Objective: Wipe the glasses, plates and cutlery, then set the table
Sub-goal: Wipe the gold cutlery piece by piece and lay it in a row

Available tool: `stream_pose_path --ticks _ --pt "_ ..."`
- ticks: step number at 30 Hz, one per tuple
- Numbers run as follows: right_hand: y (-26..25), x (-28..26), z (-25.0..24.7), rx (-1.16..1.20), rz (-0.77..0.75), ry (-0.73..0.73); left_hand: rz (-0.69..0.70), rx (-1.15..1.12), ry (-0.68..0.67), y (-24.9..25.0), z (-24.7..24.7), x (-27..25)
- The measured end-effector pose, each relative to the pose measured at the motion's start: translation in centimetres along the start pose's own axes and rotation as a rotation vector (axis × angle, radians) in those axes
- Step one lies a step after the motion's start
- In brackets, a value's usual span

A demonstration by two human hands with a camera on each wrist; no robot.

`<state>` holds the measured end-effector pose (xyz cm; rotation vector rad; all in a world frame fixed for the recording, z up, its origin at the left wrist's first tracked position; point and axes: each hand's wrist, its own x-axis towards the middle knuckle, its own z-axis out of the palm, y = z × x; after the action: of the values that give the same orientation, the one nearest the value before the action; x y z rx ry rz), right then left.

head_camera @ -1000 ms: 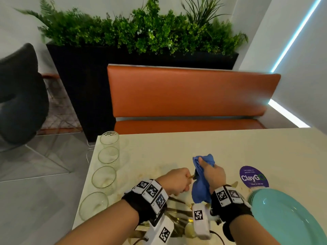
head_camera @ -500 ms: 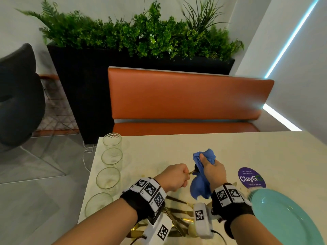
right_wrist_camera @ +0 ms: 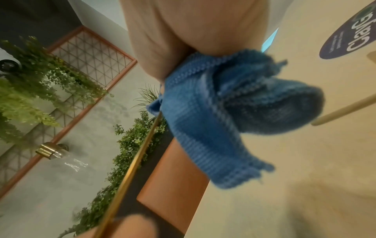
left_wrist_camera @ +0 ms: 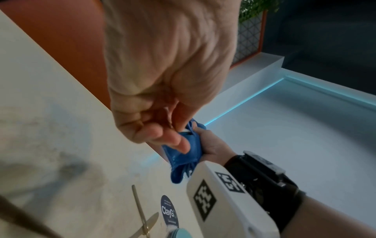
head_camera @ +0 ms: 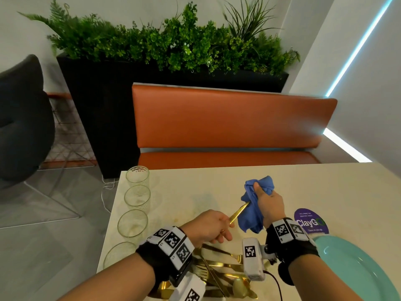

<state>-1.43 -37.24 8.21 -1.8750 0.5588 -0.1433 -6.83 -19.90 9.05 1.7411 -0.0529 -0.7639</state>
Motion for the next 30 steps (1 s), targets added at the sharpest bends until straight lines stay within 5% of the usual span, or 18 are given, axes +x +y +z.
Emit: stream_pose_path --ticks 7,14,17,22,27,30 --pt "0.2 0.0 0.9 0.377 0.164 -0.130 0.015 0.033 0.179 -0.5 -0.7 1.3" --pt "-1.0 2.1 -2.2 -0.025 -0.041 -0.319 0.003 0.090 0.105 -0.6 -1.4 1.2" --pt "-1.5 2.5 -2.6 -0.074 -0.115 -0.216 0.028 0.114 0.146 0.1 -2.1 1.9" --pt "0.4 2.0 -0.7 0.190 0.026 -0.051 0.006 0.030 0.200 0.1 -1.1 2.7" --pt "-0.5 2.4 -2.3 0.097 -0.051 0.113 -0.051 -0.040 0.232 -0.9 -1.6 2.8" --pt "-0.6 2.4 -2.9 0.160 0.131 -0.035 -0.061 -0.131 0.282 -1.1 -2.1 3.0"
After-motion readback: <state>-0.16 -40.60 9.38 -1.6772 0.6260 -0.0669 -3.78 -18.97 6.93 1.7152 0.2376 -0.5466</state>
